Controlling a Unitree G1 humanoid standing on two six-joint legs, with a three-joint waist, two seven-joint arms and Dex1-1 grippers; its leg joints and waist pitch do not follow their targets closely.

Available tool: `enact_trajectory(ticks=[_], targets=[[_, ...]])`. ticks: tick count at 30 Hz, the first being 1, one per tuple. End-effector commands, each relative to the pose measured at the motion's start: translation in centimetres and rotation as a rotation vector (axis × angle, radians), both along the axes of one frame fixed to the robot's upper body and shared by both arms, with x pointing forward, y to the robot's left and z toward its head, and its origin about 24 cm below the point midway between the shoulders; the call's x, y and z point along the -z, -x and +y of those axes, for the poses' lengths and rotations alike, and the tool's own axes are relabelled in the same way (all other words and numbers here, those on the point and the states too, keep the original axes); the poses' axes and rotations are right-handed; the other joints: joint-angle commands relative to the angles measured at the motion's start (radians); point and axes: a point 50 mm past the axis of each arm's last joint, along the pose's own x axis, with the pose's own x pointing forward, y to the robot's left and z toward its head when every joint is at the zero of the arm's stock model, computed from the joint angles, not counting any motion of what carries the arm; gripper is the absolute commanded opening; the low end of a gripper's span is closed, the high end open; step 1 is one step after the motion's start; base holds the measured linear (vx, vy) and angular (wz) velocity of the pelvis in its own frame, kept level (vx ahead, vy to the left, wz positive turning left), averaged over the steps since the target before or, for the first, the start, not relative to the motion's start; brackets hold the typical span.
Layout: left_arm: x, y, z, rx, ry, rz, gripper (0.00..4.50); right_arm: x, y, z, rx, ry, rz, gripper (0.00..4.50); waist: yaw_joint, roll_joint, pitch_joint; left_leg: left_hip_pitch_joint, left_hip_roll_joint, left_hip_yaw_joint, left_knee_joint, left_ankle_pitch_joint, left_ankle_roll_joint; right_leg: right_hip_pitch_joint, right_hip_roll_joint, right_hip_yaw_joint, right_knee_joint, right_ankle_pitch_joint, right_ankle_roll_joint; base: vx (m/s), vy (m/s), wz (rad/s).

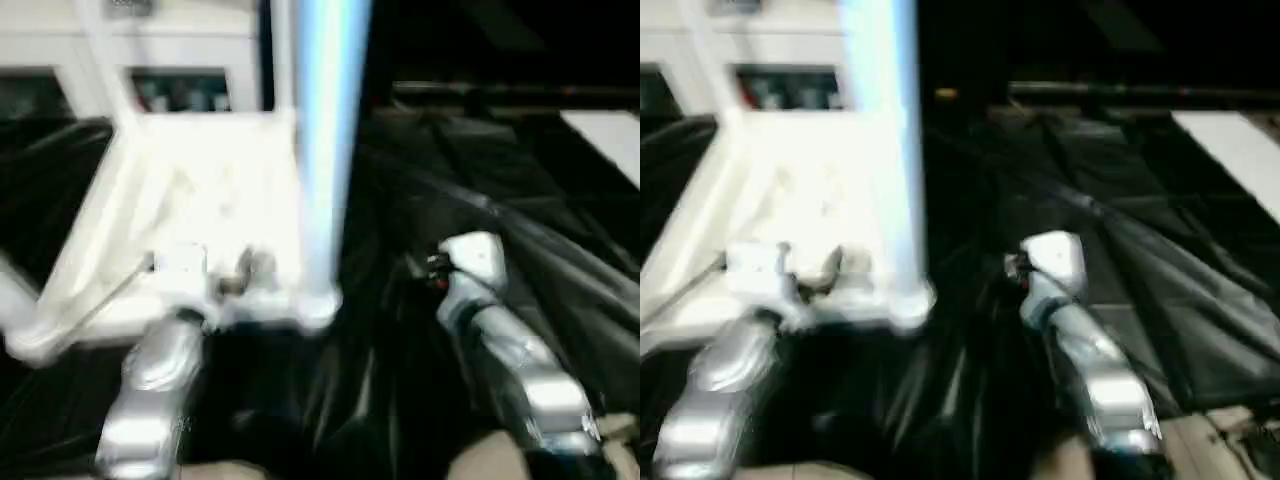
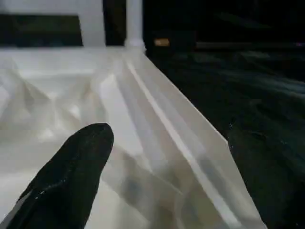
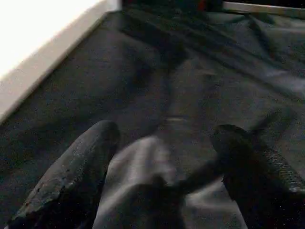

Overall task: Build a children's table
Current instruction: Rotate table base

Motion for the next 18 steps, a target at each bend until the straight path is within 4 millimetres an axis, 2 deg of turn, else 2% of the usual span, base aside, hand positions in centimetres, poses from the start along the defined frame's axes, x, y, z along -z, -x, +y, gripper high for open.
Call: enact_trajectory(ticks=[1,2,3,4,5,6,7,8,9,10,11,12,13,14,15,17,18], targets=[[-0.3,0.0,0.6,0.024,0.008,-0.003,4.43,-0.6,-0.2,0.8,-0.024,-0.011,-0.033,3.69,0.03,0.006,-0.028,-0.076,0.058,-0.011,-0.062,0.25,-0.044,0.087,-0.161,0.071,-0.125,0.221,-0.185,0.129,-0.05,-0.14],[-0.3,-0.1,0.4,0.058,0.018,-0.007,4.43,-0.7,-0.3,0.8,-0.024,-0.013,-0.039,3.69,0.039,0.051,-0.034,-0.072,0.104,-0.024,-0.156,0.367,-0.034,0.066,-0.122,0.024,-0.1,0.292,-0.18,0.111,-0.022,-0.05],[-0.4,-0.1,0.4,0.079,0.011,-0.011,4.43,-0.7,-0.3,0.7,-0.024,-0.017,-0.044,3.69,0.038,0.074,-0.039,-0.062,0.125,-0.024,-0.185,0.399,-0.016,0.061,-0.101,0.002,-0.095,0.305,-0.152,0.111,-0.022,-0.05],[-0.3,-0.1,0.3,0.117,0.018,-0.001,4.43,-0.8,-0.4,0.7,-0.024,-0.018,-0.051,3.69,0.01,0.104,-0.05,-0.037,0.216,-0.077,-0.202,0.404,0.057,0.027,-0.039,-0.027,-0.001,0.295,-0.097,0.102,0.046,-0.08],[-0.3,-0.1,0.2,0.179,0.029,0.006,4.43,-1.0,-0.6,0.5,-0.029,-0.018,-0.06,3.69,-0.002,0.097,-0.069,0.0,0.245,-0.106,-0.185,0.525,0.125,0.002,-0.046,-0.014,0.018,0.271,-0.074,0.08,0.068,-0.08],[-0.3,-0.1,0.0,0.237,0.028,0.013,4.43,-1.2,-0.7,0.4,-0.041,-0.023,-0.069,3.69,0.007,0.094,-0.069,0.015,0.247,-0.11,-0.171,0.704,0.185,-0.031,-0.079,0.019,0.003,0.244,-0.056,0.08,0.068,-0.08],[-0.3,0.0,0.0,0.269,0.026,0.02,4.43,-1.3,-0.7,0.3,-0.048,-0.024,-0.074,3.69,0.014,0.081,-0.067,-0.005,0.21,-0.091,-0.169,0.715,0.184,-0.021,-0.096,0.03,-0.019,0.284,-0.053,0.0,0.0,0.0],[-0.3,0.0,-0.1,0.348,-0.002,0.029,4.43,-1.5,-0.9,0.1,-0.074,-0.021,-0.083,3.69,0.029,0.066,-0.056,-0.056,0.154,-0.038,-0.168,0.522,0.138,0.012,-0.123,0.039,-0.049,0.324,-0.078,0.0,0.0,0.0],[-0.3,0.0,-0.1,0.389,-0.021,0.035,4.43,-1.6,-0.9,0.0,-0.089,-0.018,-0.086,3.69,0.039,0.055,-0.059,-0.072,0.137,-0.017,-0.169,0.416,0.112,0.034,-0.131,0.041,-0.049,0.36,-0.077,0.0,0.0,0.0],[-0.4,-0.1,0.2,0.438,-0.039,0.041,4.43,-1.9,-1.0,-0.1,-0.13,-0.019,-0.093,3.69,0.054,0.065,-0.05,-0.064,0.147,-0.006,-0.186,0.209,0.055,0.03,-0.132,0.038,-0.064,0.298,-0.093,0.0,0.0,0.0],[-0.6,-0.2,0.4,0.492,-0.054,0.052,4.43,-2.1,-1.0,-0.2,-0.174,-0.02,-0.097,3.69,0.05,0.066,-0.037,-0.053,0.159,-0.002,-0.206,0.047,0.012,0.028,-0.118,0.032,-0.076,0.146,-0.129,-0.058,0.002,0.02],[-0.7,-0.2,0.9,0.574,-0.076,0.079,4.43,-2.3,-1.1,-0.4,-0.229,-0.021,-0.095,3.69,0.047,0.069,-0.035,-0.05,0.165,-0.001,-0.216,-0.007,-0.005,0.029,-0.113,0.03,-0.076,0.082,-0.147,-0.058,0.002,0.02],[-0.8,-0.3,1.2,0.638,-0.099,0.106,4.43,-2.4,-1.2,-0.6,-0.273,-0.015,-0.09,3.69,0.043,0.084,-0.035,-0.039,0.175,0.0,-0.224,-0.098,-0.032,0.02,-0.104,0.026,-0.075,-0.032,-0.17,-0.068,0.006,-0.01],[-0.8,-0.3,1.2,0.638,-0.099,0.106,4.43,-2.4,-1.2,-0.6,-0.273,-0.015,-0.09,3.69,0.032,0.082,-0.031,-0.039,0.179,0.006,-0.233,-0.162,-0.059,0.014,-0.097,0.026,-0.078,-0.093,-0.185,-0.073,0.01,-0.05],[-0.8,-0.3,1.6,0.728,-0.127,0.146,4.43,-2.5,-1.2,-0.7,-0.331,-0.01,-0.077,3.69,0.03,0.086,-0.028,-0.04,0.179,0.006,-0.237,-0.186,-0.072,0.014,-0.099,0.026,-0.079,-0.119,-0.186,-0.073,0.01,-0.05],[-0.8,-0.3,1.8,0.788,-0.149,0.166,4.43,-2.6,-1.2,-0.8,-0.369,0.001,-0.071,3.69,0.03,0.082,-0.026,-0.041,0.175,0.014,-0.238,-0.226,-0.091,0.01,-0.109,0.032,-0.088,-0.2,-0.183,-0.064,0.017,-0.09],[-0.8,-0.2,2.0,0.898,-0.174,0.219,4.26,-2.5,-1.1,-0.9,-0.444,0.034,-0.058,3.69,0.034,0.098,-0.025,-0.035,0.173,0.019,-0.236,-0.247,-0.104,-0.001,-0.114,0.037,-0.1,-0.259,-0.171,-0.057,0.017,-0.08]])
